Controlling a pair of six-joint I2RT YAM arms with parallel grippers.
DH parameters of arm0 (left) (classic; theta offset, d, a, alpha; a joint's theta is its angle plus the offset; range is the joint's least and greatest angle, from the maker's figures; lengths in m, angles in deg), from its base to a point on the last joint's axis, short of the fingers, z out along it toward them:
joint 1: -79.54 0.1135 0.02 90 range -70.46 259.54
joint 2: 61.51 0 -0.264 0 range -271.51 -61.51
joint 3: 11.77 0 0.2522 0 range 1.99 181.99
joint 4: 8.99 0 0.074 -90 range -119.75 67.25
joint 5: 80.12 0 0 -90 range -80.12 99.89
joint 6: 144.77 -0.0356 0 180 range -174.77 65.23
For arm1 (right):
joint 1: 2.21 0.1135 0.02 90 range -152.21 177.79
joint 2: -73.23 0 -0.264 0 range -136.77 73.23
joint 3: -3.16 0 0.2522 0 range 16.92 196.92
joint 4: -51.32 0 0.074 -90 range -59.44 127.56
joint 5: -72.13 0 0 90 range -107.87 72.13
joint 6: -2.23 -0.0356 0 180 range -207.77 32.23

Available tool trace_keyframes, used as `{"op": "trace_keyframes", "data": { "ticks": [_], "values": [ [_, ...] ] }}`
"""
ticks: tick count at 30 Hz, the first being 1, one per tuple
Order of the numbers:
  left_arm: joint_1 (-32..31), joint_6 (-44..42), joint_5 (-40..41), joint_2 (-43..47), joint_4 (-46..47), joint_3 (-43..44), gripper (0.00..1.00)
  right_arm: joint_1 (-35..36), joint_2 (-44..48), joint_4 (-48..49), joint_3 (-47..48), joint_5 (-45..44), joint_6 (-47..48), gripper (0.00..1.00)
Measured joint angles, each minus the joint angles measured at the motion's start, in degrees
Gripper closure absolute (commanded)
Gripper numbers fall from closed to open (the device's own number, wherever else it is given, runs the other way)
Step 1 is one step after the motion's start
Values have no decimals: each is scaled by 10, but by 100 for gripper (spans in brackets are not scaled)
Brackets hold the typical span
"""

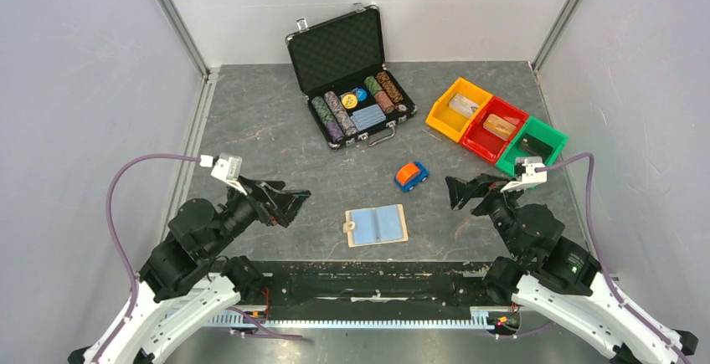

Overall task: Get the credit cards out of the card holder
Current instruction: Reset both arms

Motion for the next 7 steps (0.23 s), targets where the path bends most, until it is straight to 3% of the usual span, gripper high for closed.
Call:
{"op": "trace_keyframes", "data": {
  "ticks": [7],
  "values": [
    [0, 0, 4, 0, -4, -5, 0, 0, 1, 0, 0, -14, 0, 2]
  ]
}}
